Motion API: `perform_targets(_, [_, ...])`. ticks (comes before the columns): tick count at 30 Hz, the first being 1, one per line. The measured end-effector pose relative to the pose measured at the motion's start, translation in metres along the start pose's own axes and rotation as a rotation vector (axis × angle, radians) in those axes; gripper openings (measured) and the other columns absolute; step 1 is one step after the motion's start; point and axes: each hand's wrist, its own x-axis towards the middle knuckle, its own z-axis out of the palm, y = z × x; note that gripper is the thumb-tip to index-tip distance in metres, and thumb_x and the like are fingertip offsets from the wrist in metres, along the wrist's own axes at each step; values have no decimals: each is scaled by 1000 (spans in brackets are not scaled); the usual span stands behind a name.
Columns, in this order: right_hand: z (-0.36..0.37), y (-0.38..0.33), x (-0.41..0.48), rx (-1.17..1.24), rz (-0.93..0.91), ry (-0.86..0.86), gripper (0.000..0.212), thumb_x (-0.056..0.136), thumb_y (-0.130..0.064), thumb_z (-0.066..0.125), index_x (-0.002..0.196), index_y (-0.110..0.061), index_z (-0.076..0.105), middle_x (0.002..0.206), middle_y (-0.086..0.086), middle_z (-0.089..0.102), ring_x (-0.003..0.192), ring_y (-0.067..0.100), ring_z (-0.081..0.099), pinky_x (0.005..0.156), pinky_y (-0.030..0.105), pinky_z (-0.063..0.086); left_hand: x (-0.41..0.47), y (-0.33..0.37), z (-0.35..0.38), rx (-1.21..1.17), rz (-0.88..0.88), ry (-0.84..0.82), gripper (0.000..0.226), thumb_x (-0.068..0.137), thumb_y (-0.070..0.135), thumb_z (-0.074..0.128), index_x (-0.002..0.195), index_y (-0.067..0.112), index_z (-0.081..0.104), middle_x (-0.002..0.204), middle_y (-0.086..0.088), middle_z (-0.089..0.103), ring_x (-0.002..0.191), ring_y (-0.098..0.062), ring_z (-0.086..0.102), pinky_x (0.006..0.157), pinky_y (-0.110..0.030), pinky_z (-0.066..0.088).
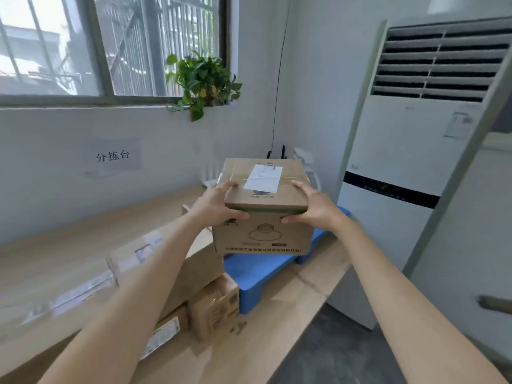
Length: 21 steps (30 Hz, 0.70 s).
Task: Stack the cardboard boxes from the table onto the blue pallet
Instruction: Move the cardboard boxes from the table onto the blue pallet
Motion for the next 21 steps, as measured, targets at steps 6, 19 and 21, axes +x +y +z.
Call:
perform_targets(6, [-51,86,22,18,82,81,109,63,-41,88,151,-35,23,144,9,41,131,29,41,108,44,37,79,55,67,-11,104,-78,92,70,39,81,146,31,31,144,-10,34,129,-29,38,106,-43,37])
perform_targets(19, [-132,227,187,-47,138,104,110,62,-42,88,150,-38,23,144,6,41,131,27,40,107,45,38,297,110,169,-6,135,-105,93,72,37,81,147,34,26,143,-9,32,125,-30,42,102,-42,39])
perform_targets(21, [-138,243,218,-24,126,94,111,62,-40,89,151,-37,22,144,5,41,131,26,40,106,45,39,327,110,176,-10,126,-96,93,72,37,80,147,34,26,142,-8,32,123,-30,43,101,-43,41])
